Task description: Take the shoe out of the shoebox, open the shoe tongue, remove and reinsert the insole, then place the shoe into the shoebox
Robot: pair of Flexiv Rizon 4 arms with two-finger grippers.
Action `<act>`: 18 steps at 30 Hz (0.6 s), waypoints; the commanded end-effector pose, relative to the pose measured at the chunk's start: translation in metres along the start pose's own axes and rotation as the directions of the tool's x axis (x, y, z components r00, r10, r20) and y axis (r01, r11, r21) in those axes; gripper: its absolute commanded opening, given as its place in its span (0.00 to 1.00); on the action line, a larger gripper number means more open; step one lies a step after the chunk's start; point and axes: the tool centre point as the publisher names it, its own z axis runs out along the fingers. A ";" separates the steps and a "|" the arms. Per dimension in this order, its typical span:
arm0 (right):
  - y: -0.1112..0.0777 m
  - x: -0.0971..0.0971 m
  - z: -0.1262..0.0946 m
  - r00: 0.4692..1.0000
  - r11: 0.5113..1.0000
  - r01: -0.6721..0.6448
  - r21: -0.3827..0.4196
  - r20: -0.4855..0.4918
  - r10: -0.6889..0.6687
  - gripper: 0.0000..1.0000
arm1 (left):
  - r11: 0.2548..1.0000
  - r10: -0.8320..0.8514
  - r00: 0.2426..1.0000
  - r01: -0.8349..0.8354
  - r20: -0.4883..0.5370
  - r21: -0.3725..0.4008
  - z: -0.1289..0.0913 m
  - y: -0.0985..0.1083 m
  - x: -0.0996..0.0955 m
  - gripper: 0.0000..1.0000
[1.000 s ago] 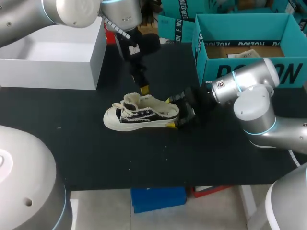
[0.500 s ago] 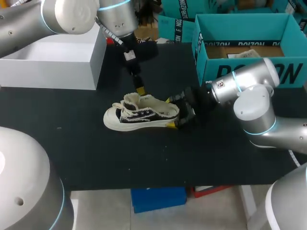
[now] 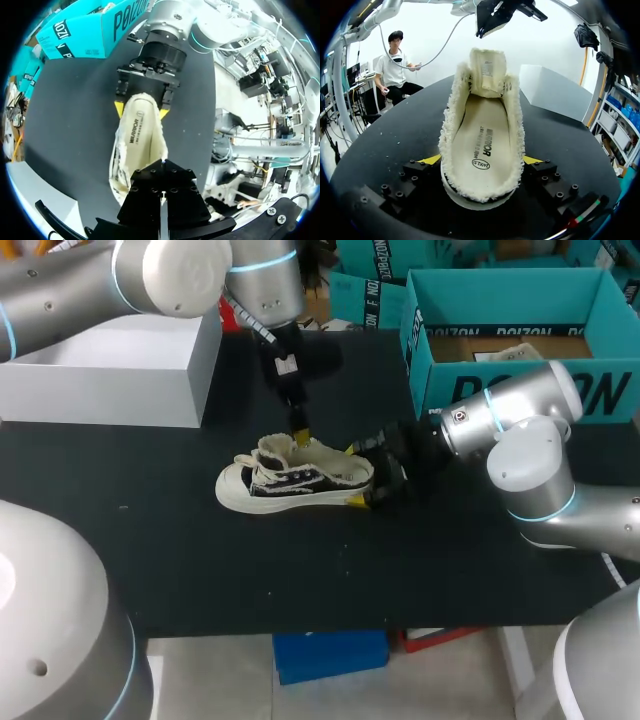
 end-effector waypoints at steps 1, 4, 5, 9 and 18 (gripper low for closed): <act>-0.003 -0.001 0.006 1.000 1.000 -0.001 0.003 0.000 0.001 0.00 | 1.000 0.012 1.000 -0.012 0.003 0.004 0.007 0.000 -0.003 0.00; -0.003 -0.001 0.006 1.000 1.000 -0.001 0.003 0.000 0.001 0.00 | 1.000 0.012 1.000 -0.012 0.003 0.004 0.007 0.000 -0.003 0.00; -0.003 -0.001 0.006 1.000 1.000 -0.001 0.003 0.000 0.001 0.00 | 1.000 0.012 1.000 -0.012 0.003 0.004 0.007 0.000 -0.003 0.00; -0.003 -0.001 0.006 1.000 1.000 -0.001 0.003 0.000 0.001 0.00 | 1.000 0.012 1.000 -0.012 0.003 0.004 0.007 0.000 -0.003 0.00; -0.003 -0.001 0.006 1.000 1.000 -0.001 0.003 0.000 0.001 0.00 | 1.000 0.028 0.999 -0.028 -0.017 -0.007 0.013 -0.001 -0.004 0.00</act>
